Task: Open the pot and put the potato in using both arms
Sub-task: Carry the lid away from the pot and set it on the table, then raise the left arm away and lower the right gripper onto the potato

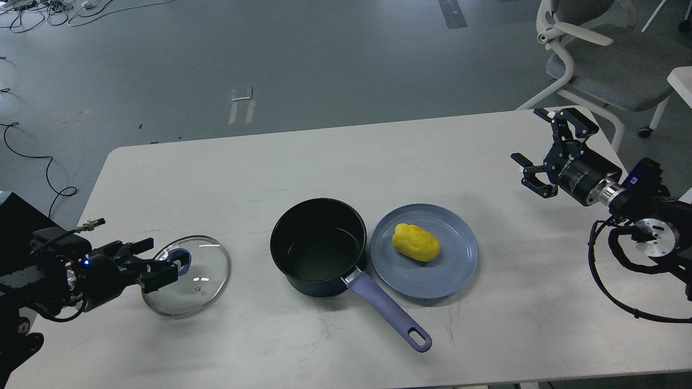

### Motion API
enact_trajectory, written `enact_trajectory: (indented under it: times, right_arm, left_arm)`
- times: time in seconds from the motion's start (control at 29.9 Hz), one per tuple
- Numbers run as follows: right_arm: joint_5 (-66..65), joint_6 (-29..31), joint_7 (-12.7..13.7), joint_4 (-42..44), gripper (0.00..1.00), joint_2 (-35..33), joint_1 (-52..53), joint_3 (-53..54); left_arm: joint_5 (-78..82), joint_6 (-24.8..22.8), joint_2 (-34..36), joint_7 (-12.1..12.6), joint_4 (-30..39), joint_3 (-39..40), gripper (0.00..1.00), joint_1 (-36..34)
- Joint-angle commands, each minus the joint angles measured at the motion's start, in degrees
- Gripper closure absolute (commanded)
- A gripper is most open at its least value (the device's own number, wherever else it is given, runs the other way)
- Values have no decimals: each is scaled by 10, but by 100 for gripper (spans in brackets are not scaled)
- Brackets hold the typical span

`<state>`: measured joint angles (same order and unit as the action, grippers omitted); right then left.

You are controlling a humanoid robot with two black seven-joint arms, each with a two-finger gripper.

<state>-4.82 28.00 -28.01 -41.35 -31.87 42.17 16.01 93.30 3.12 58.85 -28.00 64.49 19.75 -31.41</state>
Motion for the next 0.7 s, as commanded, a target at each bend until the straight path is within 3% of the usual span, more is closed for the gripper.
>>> enact_trajectory:
  times: [0.0,0.07,0.27,0.43,0.57,0.67]
  right_arm:
    - [-124,0,0,-36,0,-31,61,-47]
    - [-216,0,0,-66,0,-48,139,-120]
    - [-390,0,0,-120,0,-34,336,-314]
    - [-515,0,0,-131,0,49,442,-441]
    - [-588,0,0,-127,0,138,477,-519]
    - [-600,0,0,-125,0,180,482,-550]
  left_arm:
    - [-148,-70,31,0,30,-2,2,-57]
    - [-285,-154,43,0,34,2,2,-107]
    - [-528,-250,45,0,34,2,2,-190]
    - [-588,-265,38,0,35,20,2,-218]
    - [-672,-307,29,0,35,47,2,-221]
    - [-703,-311,28,0,36,52,2,-221]
